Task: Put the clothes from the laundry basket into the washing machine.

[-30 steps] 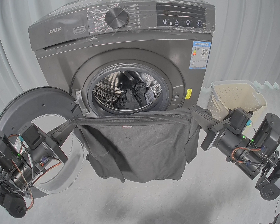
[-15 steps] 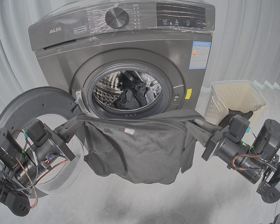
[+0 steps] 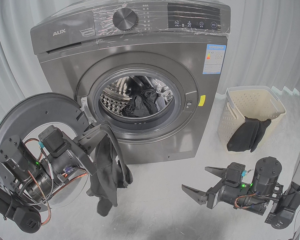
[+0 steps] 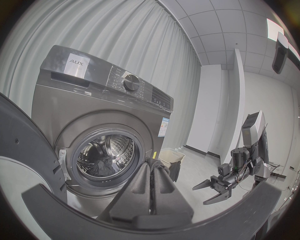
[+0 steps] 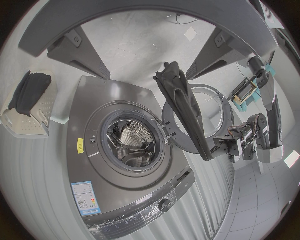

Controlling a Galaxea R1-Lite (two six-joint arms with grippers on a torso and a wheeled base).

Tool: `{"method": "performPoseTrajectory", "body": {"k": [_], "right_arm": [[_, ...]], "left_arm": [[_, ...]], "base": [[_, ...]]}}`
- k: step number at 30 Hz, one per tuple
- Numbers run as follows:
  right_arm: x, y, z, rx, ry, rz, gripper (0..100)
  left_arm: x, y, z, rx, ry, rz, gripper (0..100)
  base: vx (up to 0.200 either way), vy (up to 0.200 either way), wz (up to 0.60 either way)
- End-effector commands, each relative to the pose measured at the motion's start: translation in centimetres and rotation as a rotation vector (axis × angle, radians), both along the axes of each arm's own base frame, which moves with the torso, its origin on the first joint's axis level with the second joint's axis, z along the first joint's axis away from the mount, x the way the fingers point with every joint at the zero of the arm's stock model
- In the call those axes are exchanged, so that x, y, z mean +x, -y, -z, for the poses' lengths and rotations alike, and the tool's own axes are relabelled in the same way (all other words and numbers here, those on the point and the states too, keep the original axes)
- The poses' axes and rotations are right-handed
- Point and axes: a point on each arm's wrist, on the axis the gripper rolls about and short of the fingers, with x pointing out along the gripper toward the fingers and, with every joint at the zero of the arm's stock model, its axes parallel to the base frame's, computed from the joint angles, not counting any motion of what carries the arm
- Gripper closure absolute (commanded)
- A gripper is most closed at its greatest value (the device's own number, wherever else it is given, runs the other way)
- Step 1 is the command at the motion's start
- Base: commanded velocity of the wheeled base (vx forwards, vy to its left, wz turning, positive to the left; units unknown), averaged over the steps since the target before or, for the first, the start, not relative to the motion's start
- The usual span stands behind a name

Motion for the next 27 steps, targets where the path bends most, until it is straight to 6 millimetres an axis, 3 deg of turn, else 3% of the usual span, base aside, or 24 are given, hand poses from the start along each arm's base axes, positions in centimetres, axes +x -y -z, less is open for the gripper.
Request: {"method": "performPoseTrajectory", "body": {"k": [1, 6, 12, 27], "right_arm": [[1.7, -1.6, 0.9, 0.003, 0.004, -0.007, 0], [3.5, -3.2, -0.4, 0.070, 0.072, -0.021, 0], [5.0, -4.9, 0.4, 0.077, 0.091, -0.055, 0], [5.4, -8.2, 0.9, 0.106, 0.118, -0.116, 0]], "left_arm": [[0.3, 0.5, 0.4, 0.004, -0.012, 0.005, 100], [0.8, 0.8, 0.0, -0.003, 0.005, 0.007, 100], [1.4, 1.0, 0.2, -0.001, 0.001, 0.007, 100], [3.3, 2.2, 1.1, 0.002, -0.016, -0.005, 100]], "base": [[0.000, 0.000, 0.00], [0.000, 0.000, 0.00], [0.000, 0.000, 0.00], [0.000, 0.000, 0.00]]}}
